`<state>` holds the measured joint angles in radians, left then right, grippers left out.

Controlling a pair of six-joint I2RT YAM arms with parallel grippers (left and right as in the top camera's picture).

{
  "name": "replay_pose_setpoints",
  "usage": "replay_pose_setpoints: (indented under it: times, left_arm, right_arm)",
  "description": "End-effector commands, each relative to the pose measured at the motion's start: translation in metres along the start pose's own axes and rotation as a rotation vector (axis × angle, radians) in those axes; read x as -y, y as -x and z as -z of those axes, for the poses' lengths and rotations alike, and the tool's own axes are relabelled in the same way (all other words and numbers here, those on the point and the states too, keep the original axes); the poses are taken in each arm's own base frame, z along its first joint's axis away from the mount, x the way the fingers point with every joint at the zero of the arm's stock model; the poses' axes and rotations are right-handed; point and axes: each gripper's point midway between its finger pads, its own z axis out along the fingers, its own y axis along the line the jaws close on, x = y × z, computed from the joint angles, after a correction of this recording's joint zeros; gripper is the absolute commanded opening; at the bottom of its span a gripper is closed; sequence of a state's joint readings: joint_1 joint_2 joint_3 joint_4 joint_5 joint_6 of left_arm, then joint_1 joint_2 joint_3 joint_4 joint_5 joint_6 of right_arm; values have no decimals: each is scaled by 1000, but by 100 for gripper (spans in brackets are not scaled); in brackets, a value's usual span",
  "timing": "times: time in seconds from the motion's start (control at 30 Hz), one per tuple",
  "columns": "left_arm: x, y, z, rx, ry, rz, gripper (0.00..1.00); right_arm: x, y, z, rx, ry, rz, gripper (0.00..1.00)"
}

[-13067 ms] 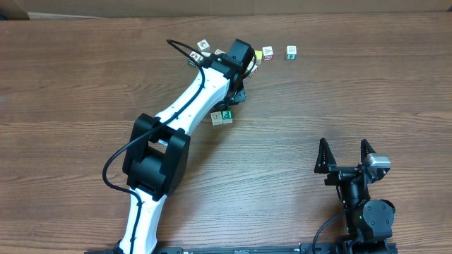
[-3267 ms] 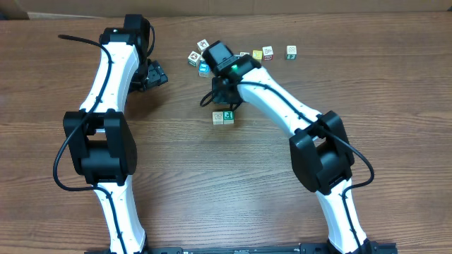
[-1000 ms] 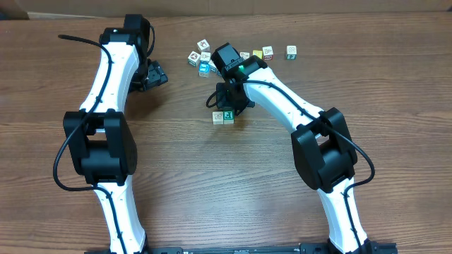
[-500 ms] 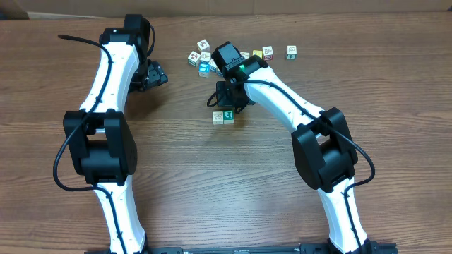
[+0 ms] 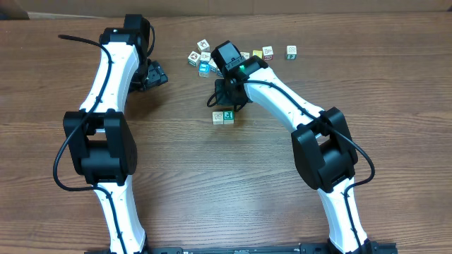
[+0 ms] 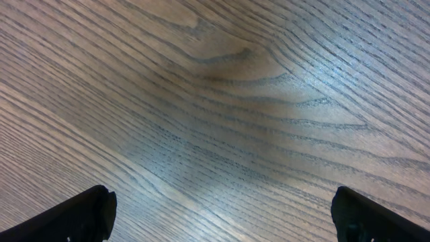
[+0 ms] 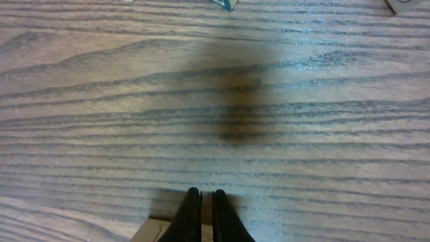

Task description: Form a horizontal line

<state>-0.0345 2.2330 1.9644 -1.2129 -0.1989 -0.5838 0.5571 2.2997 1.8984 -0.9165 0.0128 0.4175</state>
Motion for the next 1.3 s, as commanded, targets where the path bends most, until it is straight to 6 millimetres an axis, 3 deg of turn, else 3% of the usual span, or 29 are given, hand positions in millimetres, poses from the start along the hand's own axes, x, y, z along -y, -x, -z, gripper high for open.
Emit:
replay_pose_setpoints:
  times: [0.0,0.5,1.27]
  left_arm:
    - [-1,8,14,38,-12,5,100]
    - [-1,8,14,38,-12,5,100]
    - [-1,8,14,38,-12,5,100]
  right_arm:
    - [5,-6,-7,-6,-28,13,4]
    - [-4,-14,-11,17,-78,111,4]
    - [-1,-15,-10,11,-89,108,4]
